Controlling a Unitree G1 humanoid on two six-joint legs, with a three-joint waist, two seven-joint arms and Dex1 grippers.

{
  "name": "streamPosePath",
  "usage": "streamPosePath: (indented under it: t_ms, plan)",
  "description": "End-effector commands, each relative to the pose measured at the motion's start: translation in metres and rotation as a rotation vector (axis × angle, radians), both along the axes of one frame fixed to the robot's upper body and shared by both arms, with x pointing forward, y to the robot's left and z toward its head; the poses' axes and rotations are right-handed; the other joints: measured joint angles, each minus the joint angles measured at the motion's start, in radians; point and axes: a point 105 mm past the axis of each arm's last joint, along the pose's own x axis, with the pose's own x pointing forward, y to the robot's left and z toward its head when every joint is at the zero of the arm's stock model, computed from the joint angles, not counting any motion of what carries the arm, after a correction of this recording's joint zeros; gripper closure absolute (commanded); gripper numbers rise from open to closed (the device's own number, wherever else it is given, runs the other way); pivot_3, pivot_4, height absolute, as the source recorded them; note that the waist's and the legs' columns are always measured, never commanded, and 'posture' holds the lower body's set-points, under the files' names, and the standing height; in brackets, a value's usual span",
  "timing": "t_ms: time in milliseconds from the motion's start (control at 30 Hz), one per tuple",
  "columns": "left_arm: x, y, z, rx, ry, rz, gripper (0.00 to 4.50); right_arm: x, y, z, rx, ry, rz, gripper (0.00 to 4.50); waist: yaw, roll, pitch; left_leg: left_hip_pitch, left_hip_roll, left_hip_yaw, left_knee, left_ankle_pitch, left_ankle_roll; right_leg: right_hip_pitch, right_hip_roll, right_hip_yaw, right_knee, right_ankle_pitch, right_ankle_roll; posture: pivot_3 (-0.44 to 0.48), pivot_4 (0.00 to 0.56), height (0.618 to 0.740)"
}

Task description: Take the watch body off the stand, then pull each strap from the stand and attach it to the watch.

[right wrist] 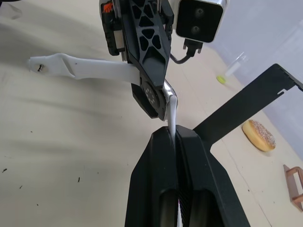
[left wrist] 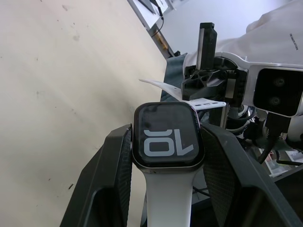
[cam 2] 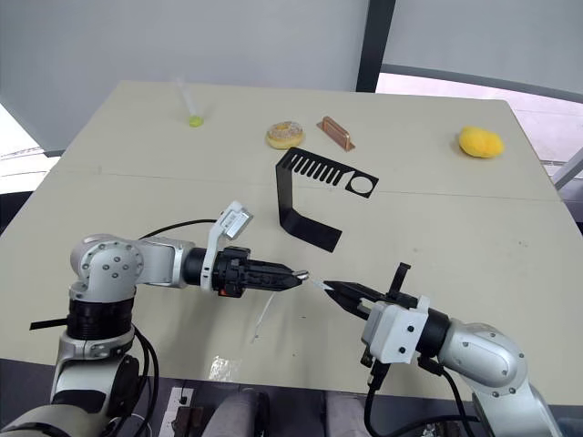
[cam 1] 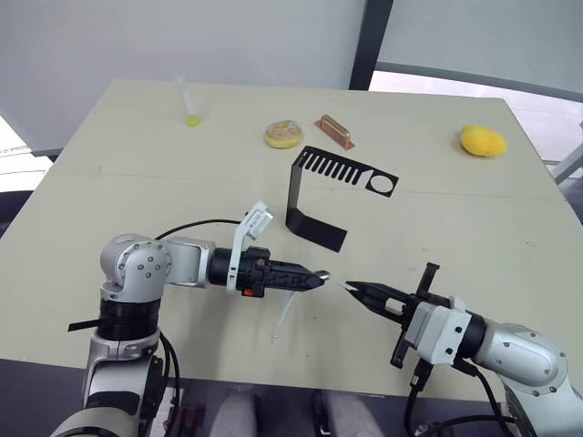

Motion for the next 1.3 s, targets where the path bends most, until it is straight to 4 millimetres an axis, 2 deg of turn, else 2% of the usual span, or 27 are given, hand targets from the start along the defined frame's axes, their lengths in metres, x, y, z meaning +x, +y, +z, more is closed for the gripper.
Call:
streamPosePath:
  t_ms: [33,1300]
  plan:
    - [-0.0020,-0.0001,0.0100,-0.038,-0.024,-0.015,2.89,-0.0019,0.0015,0.0060,0.006,-0.044,0.002,4.50,0.000,0.000,0.000,0.000,0.000,0.000,0.000,0.000,0.000,0.000,0.000,0.000,0.000,0.000,0.000,0.000,0.150,0.740]
    - [-0.0038,-0.0048,0.0070,-0.037,-0.027,-0.017,2.89,0.0014,0.0030,0.0040,0.003,-0.047,0.014,4.50,0.000,0.000,0.000,0.000,0.000,0.000,0.000,0.000,0.000,0.000,0.000,0.000,0.000,0.000,0.000,0.000,0.150,0.740]
